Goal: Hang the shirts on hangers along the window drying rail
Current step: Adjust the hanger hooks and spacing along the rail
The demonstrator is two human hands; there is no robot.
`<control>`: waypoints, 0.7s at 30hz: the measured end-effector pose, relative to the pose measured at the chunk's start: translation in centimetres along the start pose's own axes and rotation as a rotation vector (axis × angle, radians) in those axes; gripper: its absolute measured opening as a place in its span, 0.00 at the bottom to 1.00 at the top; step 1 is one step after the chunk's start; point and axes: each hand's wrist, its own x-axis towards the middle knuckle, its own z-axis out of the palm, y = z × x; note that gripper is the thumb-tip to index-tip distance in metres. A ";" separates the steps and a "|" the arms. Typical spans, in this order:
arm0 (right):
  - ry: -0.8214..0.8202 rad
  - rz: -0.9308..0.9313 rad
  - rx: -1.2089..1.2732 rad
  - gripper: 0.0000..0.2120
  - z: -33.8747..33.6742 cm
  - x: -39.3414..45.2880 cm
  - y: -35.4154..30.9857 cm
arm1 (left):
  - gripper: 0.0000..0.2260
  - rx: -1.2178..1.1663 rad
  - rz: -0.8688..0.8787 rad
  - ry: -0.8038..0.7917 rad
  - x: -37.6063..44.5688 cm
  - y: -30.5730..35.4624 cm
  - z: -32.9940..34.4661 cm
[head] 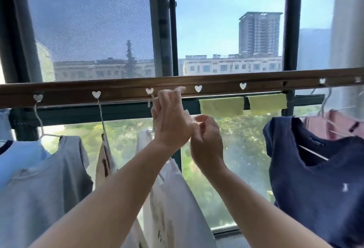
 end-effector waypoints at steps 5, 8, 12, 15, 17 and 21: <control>0.074 -0.050 -0.036 0.07 -7.0 3.0 2.3 | 0.26 -0.017 0.159 -0.121 1.0 6.4 4.1; 0.105 -0.063 -0.052 0.07 -11.3 5.3 3.8 | 0.26 -0.041 0.185 -0.151 1.2 10.5 6.9; 0.137 -0.077 -0.127 0.11 -17.6 7.8 6.0 | 0.26 -0.032 0.196 -0.190 1.3 15.1 11.2; 0.155 -0.063 -0.187 0.13 -22.1 9.2 7.7 | 0.27 -0.039 0.187 -0.202 1.1 18.0 14.3; 0.166 -0.077 -0.247 0.13 -25.1 10.2 8.8 | 0.27 -0.041 0.194 -0.212 0.9 20.1 16.4; 0.176 -0.110 -0.460 0.14 -30.1 11.9 10.3 | 0.28 -0.028 0.220 -0.188 0.6 23.8 19.6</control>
